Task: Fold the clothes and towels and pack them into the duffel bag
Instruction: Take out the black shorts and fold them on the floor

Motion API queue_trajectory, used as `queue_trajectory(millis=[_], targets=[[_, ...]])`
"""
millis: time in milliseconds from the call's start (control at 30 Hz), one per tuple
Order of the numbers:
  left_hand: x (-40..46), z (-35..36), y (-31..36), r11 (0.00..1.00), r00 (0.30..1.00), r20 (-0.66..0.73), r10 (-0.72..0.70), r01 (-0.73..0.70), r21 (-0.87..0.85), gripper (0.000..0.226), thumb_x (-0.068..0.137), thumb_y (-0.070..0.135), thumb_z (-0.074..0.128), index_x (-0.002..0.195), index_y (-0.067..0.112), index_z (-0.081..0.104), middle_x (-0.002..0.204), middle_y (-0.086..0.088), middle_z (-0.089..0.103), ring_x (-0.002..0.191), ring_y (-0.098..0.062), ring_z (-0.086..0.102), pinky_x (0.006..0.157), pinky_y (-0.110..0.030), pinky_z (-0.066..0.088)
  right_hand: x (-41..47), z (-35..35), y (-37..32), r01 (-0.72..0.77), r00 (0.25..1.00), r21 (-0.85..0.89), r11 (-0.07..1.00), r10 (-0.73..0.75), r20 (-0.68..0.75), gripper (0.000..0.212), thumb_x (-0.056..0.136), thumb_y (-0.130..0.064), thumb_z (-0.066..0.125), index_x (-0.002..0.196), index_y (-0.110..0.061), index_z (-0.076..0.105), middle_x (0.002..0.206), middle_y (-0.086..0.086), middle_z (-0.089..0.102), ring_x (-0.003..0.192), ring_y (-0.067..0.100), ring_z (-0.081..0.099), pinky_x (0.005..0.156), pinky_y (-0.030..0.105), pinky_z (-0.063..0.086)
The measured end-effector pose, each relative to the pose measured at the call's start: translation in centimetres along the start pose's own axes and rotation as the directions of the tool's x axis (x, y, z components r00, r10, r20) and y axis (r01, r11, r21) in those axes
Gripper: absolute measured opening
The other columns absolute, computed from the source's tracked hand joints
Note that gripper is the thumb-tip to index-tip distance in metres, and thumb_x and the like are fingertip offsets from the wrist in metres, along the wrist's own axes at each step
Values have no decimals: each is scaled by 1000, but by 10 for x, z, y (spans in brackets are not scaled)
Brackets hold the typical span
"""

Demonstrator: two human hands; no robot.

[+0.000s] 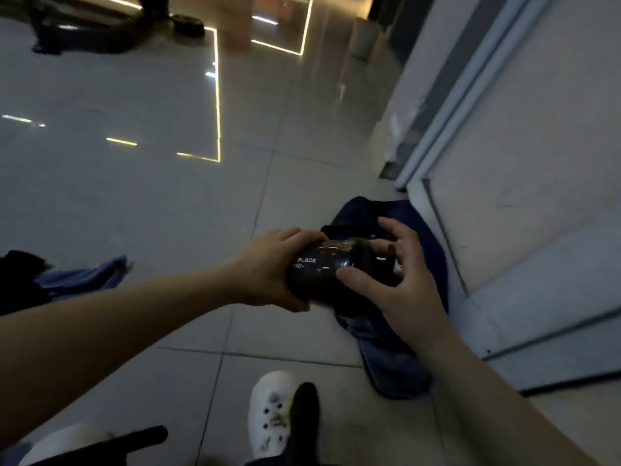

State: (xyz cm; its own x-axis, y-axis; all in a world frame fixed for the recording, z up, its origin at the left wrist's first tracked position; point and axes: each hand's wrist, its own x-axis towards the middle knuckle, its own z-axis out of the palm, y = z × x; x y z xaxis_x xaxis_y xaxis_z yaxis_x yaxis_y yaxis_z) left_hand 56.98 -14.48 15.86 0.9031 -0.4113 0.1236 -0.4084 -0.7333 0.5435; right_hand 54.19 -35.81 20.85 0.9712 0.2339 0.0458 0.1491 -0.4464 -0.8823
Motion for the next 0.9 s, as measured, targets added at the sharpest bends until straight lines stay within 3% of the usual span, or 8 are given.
queue_trajectory(millis=[100, 200, 267, 333, 500, 567, 700, 900], targets=[[20, -5, 63, 990, 993, 114, -12, 28, -142, 102, 53, 31, 92, 139, 24, 37, 126, 8, 50, 111, -11, 50, 91, -22, 40, -29, -42, -9, 41, 993, 32, 999, -37, -109, 87, 57, -65, 73, 130, -56, 28, 131, -28, 43, 113, -12, 48, 84, 9, 47], [34, 0, 114, 981, 969, 246, 17, 31, -189, 100, 54, 28, 92, 137, 27, 37, 120, 12, 50, 108, -9, 52, 81, -21, 48, -60, -79, -1, -36, 998, 7, 999, 36, -59, 102, 54, -61, 79, 136, -55, 19, 143, -14, 37, 126, 10, 47, 98, 32, 49], [48, 17, 147, 993, 926, 377, 10, 36, -114, 95, 60, 31, 89, 138, 30, 35, 120, 13, 48, 110, -11, 51, 78, -18, 46, -83, -105, 12, -84, 988, 43, 996, 89, -129, 103, 57, -51, 87, 138, -46, 24, 132, -15, 43, 118, 11, 51, 93, 32, 52], [59, 42, 174, 999, 881, 472, 35, -29, -20, 88, 68, 37, 84, 140, 29, 34, 124, 9, 45, 118, -16, 48, 92, -26, 43, -105, -121, 35, -161, 963, 29, 986, 164, -213, 97, 58, -43, 85, 136, -38, 28, 124, -15, 44, 113, 14, 52, 91, 31, 51], [40, 77, 197, 907, 754, 655, 49, -308, 286, 82, 83, 49, 67, 149, 32, 22, 148, 3, 30, 129, -22, 41, 102, -38, 40, -160, -130, 144, -552, 818, -201, 809, 478, -321, 108, 60, -42, 88, 146, -28, 23, 142, 8, 34, 127, 29, 41, 97, 39, 42], [30, 80, 199, 891, 729, 680, 78, -356, 280, 71, 87, 52, 61, 147, 33, 28, 146, 6, 32, 126, -20, 43, 101, -39, 42, -185, -125, 185, -663, 747, -288, 691, 584, -318, 112, 62, -49, 85, 148, -30, 16, 142, 13, 32, 125, 36, 42, 94, 43, 44], [24, 84, 193, 898, 767, 634, 97, -342, 277, 54, 91, 51, 55, 140, 33, 42, 139, 7, 43, 118, -15, 49, 96, -36, 44, -214, -116, 234, -746, 660, -428, 511, 654, -370, 107, 63, -51, 83, 147, -26, 20, 141, 20, 31, 124, 41, 38, 98, 49, 43], [23, 106, 198, 910, 725, 683, 86, -336, 242, 46, 91, 55, 51, 132, 34, 50, 127, 14, 57, 110, -8, 55, 90, -28, 47, -241, -117, 263, -777, 626, -421, 467, 646, -437, 106, 66, -54, 80, 148, -22, 20, 145, 17, 33, 131, 38, 34, 104, 47, 35]])
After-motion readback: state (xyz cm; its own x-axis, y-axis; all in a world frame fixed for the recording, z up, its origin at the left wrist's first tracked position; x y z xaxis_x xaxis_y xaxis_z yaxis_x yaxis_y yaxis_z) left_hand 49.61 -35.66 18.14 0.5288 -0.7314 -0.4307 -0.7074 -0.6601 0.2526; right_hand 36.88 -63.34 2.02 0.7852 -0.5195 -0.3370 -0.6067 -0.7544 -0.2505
